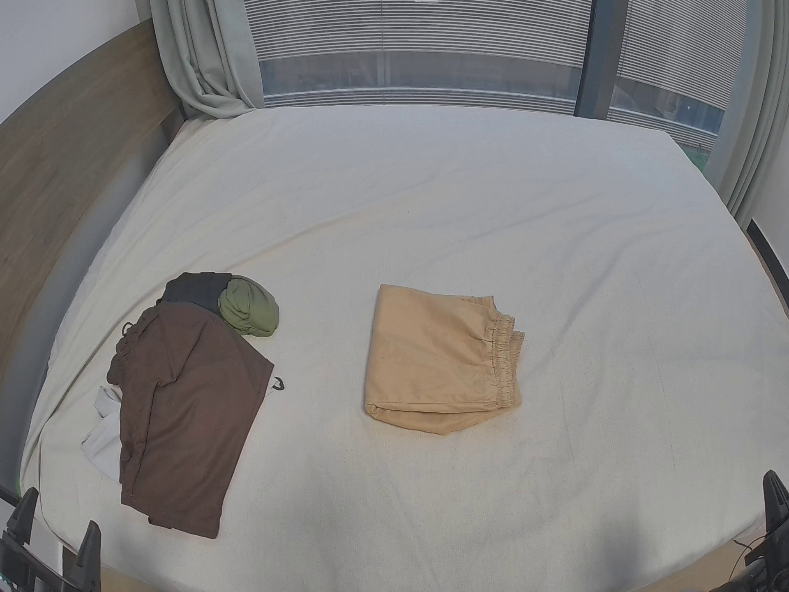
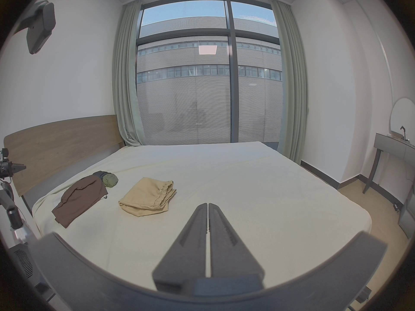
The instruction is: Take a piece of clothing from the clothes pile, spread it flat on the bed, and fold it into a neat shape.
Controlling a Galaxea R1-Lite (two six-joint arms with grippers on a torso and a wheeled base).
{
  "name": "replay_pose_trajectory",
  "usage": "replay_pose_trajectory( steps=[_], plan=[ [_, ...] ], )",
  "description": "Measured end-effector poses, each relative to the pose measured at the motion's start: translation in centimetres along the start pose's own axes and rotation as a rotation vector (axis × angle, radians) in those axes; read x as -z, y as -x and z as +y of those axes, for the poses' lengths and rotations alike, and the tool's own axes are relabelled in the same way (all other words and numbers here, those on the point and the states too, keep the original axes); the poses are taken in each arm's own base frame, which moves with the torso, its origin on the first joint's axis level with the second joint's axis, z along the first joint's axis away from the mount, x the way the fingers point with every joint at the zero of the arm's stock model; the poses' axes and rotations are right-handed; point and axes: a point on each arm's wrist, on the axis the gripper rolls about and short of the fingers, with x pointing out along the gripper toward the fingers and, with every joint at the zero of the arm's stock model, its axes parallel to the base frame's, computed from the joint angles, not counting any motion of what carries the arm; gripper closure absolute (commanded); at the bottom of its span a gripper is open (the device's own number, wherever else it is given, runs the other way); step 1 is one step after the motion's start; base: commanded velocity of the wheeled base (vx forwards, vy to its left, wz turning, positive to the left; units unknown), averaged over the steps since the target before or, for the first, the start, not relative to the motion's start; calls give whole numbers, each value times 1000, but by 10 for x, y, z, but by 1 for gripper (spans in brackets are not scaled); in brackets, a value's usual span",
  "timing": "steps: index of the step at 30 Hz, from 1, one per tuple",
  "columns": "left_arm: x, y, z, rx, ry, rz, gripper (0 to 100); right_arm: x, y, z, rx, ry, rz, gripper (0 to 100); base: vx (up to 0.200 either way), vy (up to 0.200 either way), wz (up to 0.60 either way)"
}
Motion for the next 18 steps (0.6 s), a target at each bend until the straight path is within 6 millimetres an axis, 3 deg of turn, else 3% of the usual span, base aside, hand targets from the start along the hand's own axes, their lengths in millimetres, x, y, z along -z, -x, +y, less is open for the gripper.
replay_pose_trajectory(
  steps=[12,13,18],
  plan=[
    [0,0,0,0,-1,0,0,0,0,0,-4,14,4,100,0,0,0],
    [0,0,0,0,-2,0,0,0,0,0,-6,16,3,0,0,0,0],
    [0,0,0,0,-2,0,0,0,0,0,-6,18,1,0,0,0,0]
  ],
)
